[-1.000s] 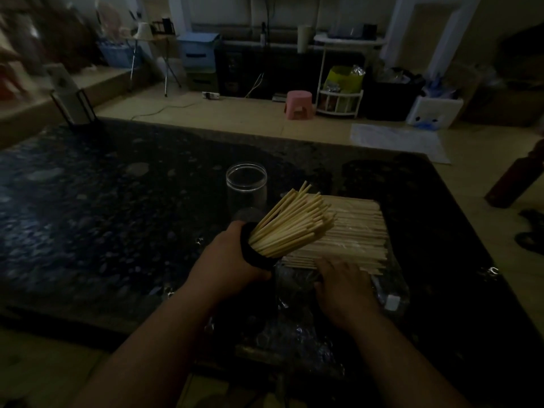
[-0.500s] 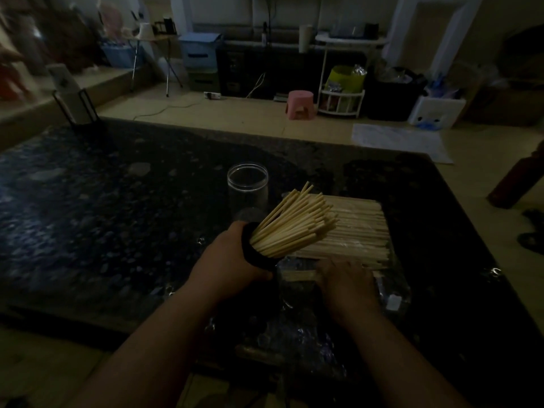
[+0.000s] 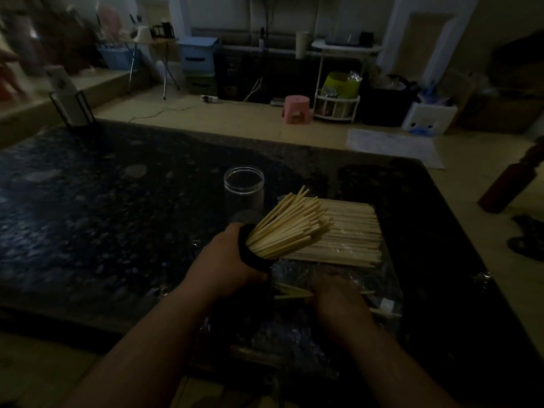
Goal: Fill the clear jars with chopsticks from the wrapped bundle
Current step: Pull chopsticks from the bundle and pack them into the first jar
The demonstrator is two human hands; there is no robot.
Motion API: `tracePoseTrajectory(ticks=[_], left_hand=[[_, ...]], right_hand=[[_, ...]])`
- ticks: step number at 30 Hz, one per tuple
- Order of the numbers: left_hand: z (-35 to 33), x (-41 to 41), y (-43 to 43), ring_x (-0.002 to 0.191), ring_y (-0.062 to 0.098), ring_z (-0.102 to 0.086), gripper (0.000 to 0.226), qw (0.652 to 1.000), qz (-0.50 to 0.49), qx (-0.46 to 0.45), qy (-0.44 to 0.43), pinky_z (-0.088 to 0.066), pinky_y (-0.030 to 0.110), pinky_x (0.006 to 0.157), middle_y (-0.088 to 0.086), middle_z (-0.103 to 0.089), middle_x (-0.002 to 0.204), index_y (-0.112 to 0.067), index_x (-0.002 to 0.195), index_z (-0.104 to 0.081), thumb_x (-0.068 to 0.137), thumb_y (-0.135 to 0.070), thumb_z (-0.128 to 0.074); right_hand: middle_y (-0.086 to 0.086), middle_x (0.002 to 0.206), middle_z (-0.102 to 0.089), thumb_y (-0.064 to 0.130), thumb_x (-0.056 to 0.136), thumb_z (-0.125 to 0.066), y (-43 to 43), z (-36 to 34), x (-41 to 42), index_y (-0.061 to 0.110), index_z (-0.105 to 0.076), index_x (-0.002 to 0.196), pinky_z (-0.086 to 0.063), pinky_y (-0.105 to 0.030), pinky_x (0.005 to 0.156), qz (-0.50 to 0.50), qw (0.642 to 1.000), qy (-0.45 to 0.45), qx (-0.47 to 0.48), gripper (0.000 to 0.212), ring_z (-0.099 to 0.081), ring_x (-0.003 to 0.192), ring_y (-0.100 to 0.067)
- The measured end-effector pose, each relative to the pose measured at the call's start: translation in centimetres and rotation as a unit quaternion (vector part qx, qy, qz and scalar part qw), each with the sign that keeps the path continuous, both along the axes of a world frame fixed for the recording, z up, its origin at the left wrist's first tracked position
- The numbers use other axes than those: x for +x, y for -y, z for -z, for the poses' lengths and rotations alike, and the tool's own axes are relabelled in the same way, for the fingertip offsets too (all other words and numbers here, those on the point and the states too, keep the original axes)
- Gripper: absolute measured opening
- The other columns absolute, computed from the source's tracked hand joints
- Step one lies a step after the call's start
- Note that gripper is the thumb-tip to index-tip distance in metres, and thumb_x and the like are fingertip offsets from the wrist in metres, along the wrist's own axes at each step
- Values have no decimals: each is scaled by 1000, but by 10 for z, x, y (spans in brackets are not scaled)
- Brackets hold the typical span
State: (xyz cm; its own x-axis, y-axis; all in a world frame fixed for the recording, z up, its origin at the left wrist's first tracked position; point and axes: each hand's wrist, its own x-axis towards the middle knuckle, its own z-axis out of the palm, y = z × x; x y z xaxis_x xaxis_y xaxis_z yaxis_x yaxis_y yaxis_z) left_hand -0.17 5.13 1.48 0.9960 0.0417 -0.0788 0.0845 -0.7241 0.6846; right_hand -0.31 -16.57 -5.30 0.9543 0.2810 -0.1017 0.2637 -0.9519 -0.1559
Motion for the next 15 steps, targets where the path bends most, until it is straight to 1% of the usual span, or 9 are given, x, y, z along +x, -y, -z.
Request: tracePoseTrajectory(ticks=[2,3,5,7,9,12,15], left_hand=[[-1,-1,0,94,7,-53,90,1000,-1,0,-4,-43,25,77,-9,-56,116,-30,134,-42,58,-30,-89],[-2,-1,0,94,7,-52,90,1000,-1,1,-5,-43,25,77,-9,-56,115,-30,134,-42,58,-30,-89],[-3,-1,1,93,6,-52,89,1000,0,3,-6,-42,23,75,-12,-54,111,-30,134,-42,57,-30,-89],[-5,-1,2,93,6,-52,89,1000,-1,3,-11,-42,23,76,-14,-51,107,-30,134,-42,58,-30,-89],[-7,-1,4,93,7,-53,88,1000,-3,3,-16,-44,26,78,-15,-51,104,-30,133,-42,59,-29,-88],[-9,-2,6,91,9,-53,85,1000,-1,6,-16,-44,27,77,-13,-51,100,-29,132,-44,59,-29,-88],[-8,-2,6,87,6,-52,86,1000,-5,7,-11,-41,24,72,-16,-50,96,-29,132,-45,58,-27,-88]], right_hand=[[-4,125,-56,29,94,-48,-1,-1,-4,20,-54,122,-38,-32,92,-12,999,11,-36,30,-53,113,-25],[-4,125,-57,29,94,-48,-1,-5,-5,22,-52,125,-40,-32,91,-6,1000,15,-26,32,-54,113,-25],[-2,123,-60,30,94,-49,1,-17,-6,30,-52,126,-43,-31,87,12,1000,8,25,33,-58,109,-24],[0,123,-62,34,94,-48,2,-30,-7,38,-50,129,-44,-30,87,12,998,-8,57,36,-60,110,-23],[-1,125,-62,35,93,-48,4,-40,-8,38,-49,130,-44,-29,87,1,998,-17,57,37,-60,111,-24],[-6,120,-63,36,93,-43,2,-51,-10,29,-54,122,-46,-32,84,-19,999,-3,39,32,-61,107,-29],[-4,108,-66,50,89,-46,2,-65,-17,24,-60,105,-43,-31,74,-32,999,33,24,34,-62,100,-28]])
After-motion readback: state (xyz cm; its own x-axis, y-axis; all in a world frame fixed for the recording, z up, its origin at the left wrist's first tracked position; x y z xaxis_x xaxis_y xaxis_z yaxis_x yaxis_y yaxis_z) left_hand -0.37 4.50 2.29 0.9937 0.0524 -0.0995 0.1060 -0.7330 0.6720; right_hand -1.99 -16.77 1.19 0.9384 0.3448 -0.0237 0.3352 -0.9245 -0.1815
